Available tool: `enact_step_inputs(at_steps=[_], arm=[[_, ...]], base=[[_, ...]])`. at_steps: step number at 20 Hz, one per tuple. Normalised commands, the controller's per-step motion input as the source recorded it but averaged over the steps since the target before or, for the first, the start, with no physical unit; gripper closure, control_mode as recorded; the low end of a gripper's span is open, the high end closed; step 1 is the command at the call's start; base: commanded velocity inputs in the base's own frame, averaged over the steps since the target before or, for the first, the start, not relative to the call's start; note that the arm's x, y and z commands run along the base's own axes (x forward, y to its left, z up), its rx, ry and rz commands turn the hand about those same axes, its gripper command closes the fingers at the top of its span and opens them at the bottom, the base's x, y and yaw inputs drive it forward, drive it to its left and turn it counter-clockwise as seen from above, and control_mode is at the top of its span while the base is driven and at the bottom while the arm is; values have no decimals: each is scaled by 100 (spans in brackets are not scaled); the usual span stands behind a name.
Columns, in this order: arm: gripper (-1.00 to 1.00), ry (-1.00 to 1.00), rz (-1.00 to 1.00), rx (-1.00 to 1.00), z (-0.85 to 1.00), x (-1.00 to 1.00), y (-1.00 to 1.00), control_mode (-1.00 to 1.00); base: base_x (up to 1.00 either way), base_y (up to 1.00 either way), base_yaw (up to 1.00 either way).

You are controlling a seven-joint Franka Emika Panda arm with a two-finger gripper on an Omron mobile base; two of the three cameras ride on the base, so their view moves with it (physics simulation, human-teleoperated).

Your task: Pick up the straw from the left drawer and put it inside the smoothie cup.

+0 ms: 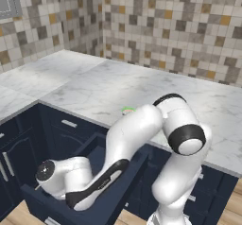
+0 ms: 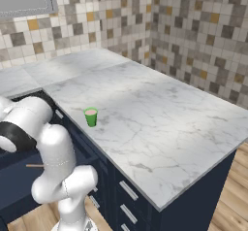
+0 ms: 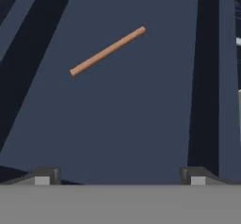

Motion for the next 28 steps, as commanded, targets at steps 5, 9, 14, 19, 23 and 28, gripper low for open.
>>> enact_step_inputs(at_steps=[5, 9, 14, 19, 23, 28], arm=[[-100, -27, -18, 0, 96, -1, -26, -100], [-100, -26, -19, 0, 77, 0, -29, -100], [-100, -13, -20, 5, 34, 7, -42, -100], [-100, -1, -9, 22, 5, 36, -64, -100], [-100, 6, 0, 26, 0, 30, -59, -100], [-100, 10, 0, 16, 0, 4, -34, -100]], base=[[0, 0, 0], [0, 0, 0], [0, 0, 0], [0, 0, 0], [0, 0, 0], [0, 0, 0]])
